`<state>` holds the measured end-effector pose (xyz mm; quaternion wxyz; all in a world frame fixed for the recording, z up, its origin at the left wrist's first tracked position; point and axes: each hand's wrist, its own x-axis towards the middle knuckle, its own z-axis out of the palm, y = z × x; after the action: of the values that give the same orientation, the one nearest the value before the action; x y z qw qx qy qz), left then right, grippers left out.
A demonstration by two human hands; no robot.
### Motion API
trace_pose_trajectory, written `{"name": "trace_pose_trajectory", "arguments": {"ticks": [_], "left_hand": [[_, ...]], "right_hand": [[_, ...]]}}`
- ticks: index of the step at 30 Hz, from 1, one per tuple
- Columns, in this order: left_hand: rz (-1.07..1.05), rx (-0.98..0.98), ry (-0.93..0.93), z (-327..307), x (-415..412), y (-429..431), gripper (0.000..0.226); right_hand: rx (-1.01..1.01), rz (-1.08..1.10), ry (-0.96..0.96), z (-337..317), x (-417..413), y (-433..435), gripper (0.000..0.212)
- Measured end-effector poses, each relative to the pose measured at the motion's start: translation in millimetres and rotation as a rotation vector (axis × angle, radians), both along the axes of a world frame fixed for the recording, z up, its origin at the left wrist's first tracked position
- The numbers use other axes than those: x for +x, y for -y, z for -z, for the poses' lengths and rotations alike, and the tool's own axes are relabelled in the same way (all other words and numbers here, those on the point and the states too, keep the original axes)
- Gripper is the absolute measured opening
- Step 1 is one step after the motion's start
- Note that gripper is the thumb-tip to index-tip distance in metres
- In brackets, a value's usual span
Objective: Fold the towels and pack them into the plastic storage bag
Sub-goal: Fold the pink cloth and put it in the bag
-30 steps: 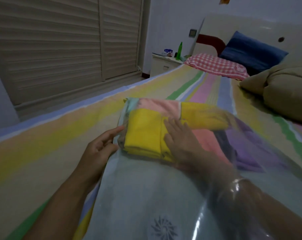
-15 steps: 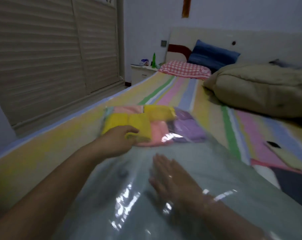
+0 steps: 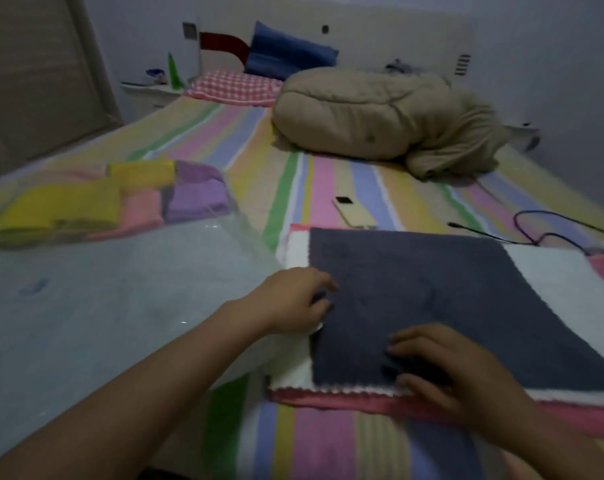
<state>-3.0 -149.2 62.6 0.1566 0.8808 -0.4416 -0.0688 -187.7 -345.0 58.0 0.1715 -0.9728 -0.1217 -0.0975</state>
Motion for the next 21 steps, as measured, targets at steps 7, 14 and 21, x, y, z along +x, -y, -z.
{"name": "trace_pose_trajectory", "arguments": {"ticks": [7,14,21], "left_hand": [[-0.025,-0.045,0.152,28,-25,-12,0.055],[0.086,-0.117,0.207,31,-77,15,0.052],[-0.099,-0.228,0.178,35,-61,17,0.030]], "right_hand": [[-0.066,0.017,0.004,23,-9,60,0.026],[-0.035,0.075,0.138,31,-1,61,0.022],[0.001,0.122,0.191,43,-2,68,0.024]]}}
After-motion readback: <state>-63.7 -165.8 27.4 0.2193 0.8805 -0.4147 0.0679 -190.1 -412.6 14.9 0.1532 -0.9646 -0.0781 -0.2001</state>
